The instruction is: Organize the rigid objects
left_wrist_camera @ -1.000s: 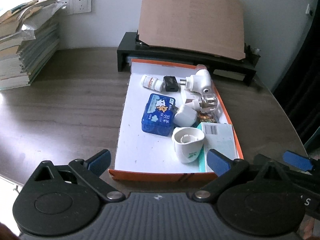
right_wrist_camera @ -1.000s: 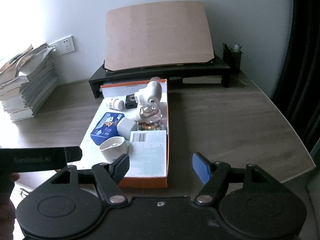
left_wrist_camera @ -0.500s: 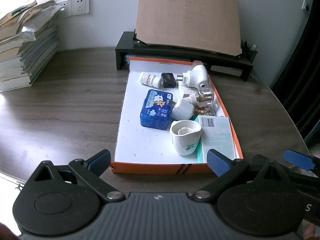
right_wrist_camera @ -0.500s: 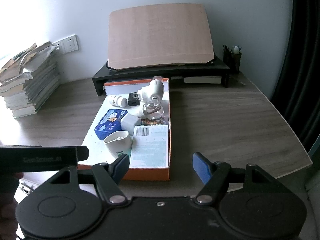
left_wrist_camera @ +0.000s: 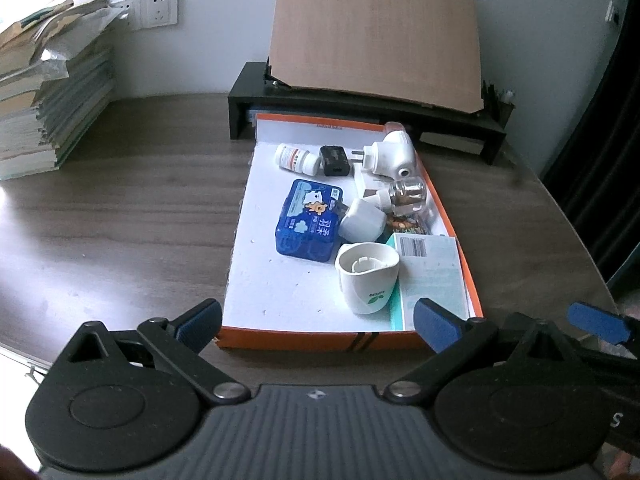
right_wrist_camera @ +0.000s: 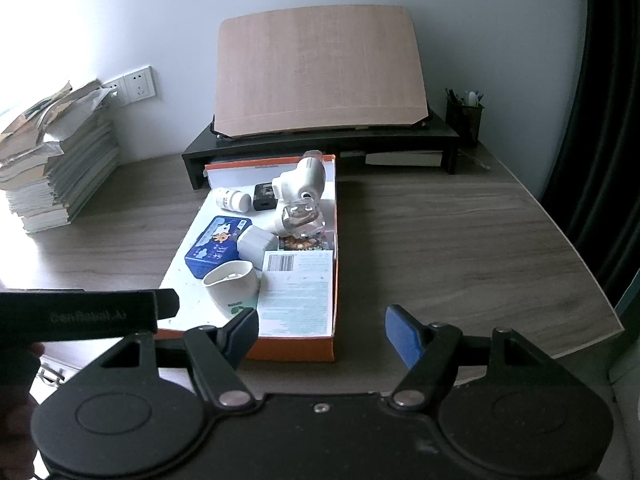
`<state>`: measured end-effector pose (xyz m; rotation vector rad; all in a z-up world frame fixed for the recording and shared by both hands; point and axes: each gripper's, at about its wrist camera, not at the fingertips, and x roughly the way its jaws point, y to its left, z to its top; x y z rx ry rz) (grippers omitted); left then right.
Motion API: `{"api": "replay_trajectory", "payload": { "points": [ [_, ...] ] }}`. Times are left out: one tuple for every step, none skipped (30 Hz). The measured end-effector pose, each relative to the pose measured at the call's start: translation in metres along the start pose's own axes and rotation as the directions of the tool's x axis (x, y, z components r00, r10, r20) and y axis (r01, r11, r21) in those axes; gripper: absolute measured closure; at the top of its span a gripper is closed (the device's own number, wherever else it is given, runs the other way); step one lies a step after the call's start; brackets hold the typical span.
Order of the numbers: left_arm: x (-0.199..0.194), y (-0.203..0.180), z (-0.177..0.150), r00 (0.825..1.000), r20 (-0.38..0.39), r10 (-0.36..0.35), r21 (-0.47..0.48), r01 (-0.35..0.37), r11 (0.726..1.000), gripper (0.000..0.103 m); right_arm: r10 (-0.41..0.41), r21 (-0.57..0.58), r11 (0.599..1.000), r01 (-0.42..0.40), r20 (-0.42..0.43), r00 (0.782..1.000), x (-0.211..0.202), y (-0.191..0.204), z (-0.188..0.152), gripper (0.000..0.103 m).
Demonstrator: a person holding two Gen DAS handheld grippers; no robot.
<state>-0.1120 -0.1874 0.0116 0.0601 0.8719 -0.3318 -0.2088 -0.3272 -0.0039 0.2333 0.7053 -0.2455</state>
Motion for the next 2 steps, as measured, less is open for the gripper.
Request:
{"api": "replay_trajectory", "payload": {
  "points": [
    [0.0004,-0.0003,0.0004,1.000,0.000,-0.004,0.002,0.004,1.000,0.000,-0.001,-0.001,1.000,0.001,0.000,1.000,-0.0001,-0.0005,-0.0001,0.019],
    [0.0011,-0.0005,0.0007,1.000,-0.002,-0.009,0.004,0.009,1.000,0.000,-0.001,-0.001,1.000,0.001,0.000,1.000,-0.0001,-0.0005,-0.0001,0.019]
  ]
}}
